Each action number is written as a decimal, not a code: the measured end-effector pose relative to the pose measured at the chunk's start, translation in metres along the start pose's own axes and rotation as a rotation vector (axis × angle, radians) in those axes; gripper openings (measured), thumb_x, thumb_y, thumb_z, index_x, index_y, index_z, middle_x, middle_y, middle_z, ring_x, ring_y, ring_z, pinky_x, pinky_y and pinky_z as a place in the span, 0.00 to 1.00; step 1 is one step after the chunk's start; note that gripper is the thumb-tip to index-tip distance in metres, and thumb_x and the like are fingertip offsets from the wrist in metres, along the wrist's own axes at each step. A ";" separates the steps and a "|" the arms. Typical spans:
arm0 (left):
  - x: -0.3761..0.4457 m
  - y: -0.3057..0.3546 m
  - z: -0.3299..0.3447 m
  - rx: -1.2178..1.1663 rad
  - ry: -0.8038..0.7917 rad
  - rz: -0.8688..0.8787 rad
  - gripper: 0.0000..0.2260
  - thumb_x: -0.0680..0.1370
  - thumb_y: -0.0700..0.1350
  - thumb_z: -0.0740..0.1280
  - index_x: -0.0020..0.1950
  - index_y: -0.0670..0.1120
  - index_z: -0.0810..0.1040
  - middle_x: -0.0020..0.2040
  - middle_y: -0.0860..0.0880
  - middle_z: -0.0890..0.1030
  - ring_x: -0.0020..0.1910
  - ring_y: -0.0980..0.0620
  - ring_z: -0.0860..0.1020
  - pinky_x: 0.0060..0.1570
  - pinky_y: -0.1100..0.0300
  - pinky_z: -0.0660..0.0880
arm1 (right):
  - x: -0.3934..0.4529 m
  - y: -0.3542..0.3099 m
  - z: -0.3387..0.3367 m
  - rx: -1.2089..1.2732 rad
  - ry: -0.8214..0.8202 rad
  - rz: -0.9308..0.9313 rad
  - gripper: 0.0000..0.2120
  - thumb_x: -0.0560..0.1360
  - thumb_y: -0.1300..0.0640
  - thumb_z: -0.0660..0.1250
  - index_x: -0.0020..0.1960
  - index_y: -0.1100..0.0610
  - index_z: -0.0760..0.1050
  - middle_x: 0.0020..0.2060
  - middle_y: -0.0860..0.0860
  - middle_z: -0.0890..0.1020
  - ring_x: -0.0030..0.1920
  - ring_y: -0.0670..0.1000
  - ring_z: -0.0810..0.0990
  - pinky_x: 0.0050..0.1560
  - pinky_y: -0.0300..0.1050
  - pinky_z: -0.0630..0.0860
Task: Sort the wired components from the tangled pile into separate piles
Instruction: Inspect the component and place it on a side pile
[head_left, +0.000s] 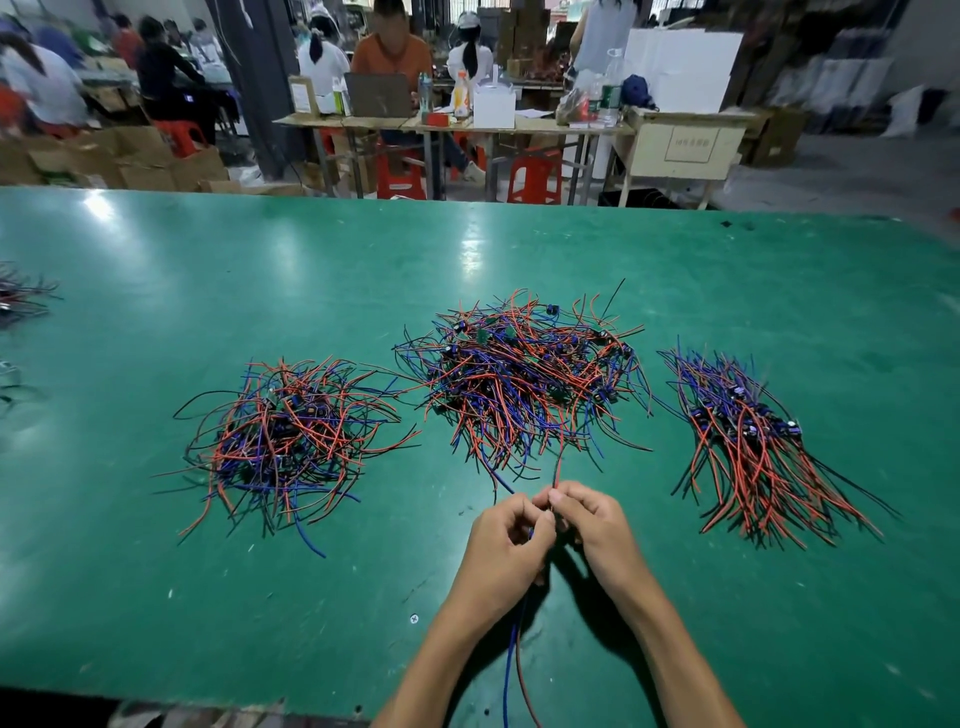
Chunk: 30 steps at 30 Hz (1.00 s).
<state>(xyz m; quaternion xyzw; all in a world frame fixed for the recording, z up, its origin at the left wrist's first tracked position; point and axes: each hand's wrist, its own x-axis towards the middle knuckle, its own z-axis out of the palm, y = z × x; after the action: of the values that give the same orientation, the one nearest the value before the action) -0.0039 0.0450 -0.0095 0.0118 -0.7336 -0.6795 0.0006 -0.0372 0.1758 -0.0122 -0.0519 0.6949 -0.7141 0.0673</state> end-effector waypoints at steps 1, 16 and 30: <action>0.000 0.000 0.000 0.014 -0.008 0.001 0.11 0.80 0.39 0.67 0.38 0.44 0.73 0.27 0.52 0.76 0.23 0.50 0.71 0.29 0.58 0.71 | 0.001 0.001 0.002 -0.030 0.041 0.007 0.11 0.74 0.51 0.65 0.40 0.52 0.85 0.31 0.47 0.80 0.34 0.45 0.76 0.38 0.38 0.73; -0.007 0.003 -0.004 0.122 -0.145 0.070 0.10 0.75 0.47 0.67 0.34 0.51 0.72 0.28 0.54 0.71 0.28 0.55 0.67 0.30 0.60 0.63 | 0.026 -0.013 0.001 -0.109 0.491 0.154 0.14 0.80 0.55 0.60 0.42 0.53 0.81 0.22 0.45 0.71 0.20 0.44 0.65 0.26 0.42 0.62; -0.001 0.008 -0.006 -0.266 0.064 0.051 0.05 0.79 0.41 0.71 0.45 0.47 0.86 0.39 0.50 0.84 0.36 0.59 0.78 0.37 0.67 0.75 | 0.004 -0.002 0.006 -0.466 0.360 -0.033 0.08 0.81 0.46 0.65 0.50 0.44 0.82 0.38 0.39 0.86 0.36 0.43 0.82 0.45 0.48 0.81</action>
<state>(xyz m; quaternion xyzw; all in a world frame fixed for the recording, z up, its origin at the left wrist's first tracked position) -0.0025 0.0398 -0.0010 0.0147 -0.6368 -0.7697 0.0430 -0.0406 0.1695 -0.0105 0.0504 0.8399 -0.5341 -0.0825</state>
